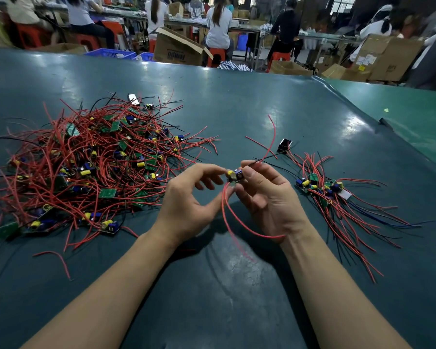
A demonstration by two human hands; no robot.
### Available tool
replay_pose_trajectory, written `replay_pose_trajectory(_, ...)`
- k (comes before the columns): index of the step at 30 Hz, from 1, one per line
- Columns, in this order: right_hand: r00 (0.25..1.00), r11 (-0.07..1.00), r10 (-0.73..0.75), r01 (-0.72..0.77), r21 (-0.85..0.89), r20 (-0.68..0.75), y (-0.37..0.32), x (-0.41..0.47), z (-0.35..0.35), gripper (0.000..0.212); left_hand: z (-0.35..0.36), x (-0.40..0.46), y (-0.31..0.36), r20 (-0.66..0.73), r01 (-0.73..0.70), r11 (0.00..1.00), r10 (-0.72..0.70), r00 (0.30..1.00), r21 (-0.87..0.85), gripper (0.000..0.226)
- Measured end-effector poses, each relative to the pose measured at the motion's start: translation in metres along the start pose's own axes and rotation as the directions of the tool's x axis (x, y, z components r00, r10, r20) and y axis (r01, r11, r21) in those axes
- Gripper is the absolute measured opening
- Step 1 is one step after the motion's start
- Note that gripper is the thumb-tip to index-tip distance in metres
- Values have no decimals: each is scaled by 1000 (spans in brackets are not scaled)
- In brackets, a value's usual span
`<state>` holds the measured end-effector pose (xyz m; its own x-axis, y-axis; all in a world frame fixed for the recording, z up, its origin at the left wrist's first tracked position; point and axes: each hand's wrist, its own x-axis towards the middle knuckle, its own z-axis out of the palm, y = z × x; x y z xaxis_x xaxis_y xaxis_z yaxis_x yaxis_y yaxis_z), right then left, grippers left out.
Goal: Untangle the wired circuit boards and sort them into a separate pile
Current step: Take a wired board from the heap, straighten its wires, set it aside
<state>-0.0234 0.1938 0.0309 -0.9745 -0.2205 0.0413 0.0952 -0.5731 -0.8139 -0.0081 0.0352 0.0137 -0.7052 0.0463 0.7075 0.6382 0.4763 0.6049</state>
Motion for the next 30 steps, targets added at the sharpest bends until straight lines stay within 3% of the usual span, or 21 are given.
replay_pose_trajectory(3,998,980,-62,56,-189,-25,5,0,0,10,1,0,3,77,230,956,-219,973,-181,15)
replay_pose_trajectory(6,997,966,-72,60,-251,-36,8,0,0,9,2,2,2,88,333,887,-323,942,-320,4)
replay_pose_trajectory(12,979,973,78,-117,-199,-190,8,0,2,17,8,2,2,61,306,869,-307,950,-388,15)
replay_pose_trajectory(19,972,953,-7,-64,-295,-233,7,-1,1,3,8,2,2,131,370,832,-348,928,-412,15)
replay_pose_trajectory(24,953,982,-11,-46,-182,-303,5,1,-1,16,5,5,2,150,428,789,-406,902,-440,15)
replay_pose_trajectory(30,922,999,-36,19,-47,-385,0,4,-4,11,1,7,5,147,451,771,-434,889,-450,19)
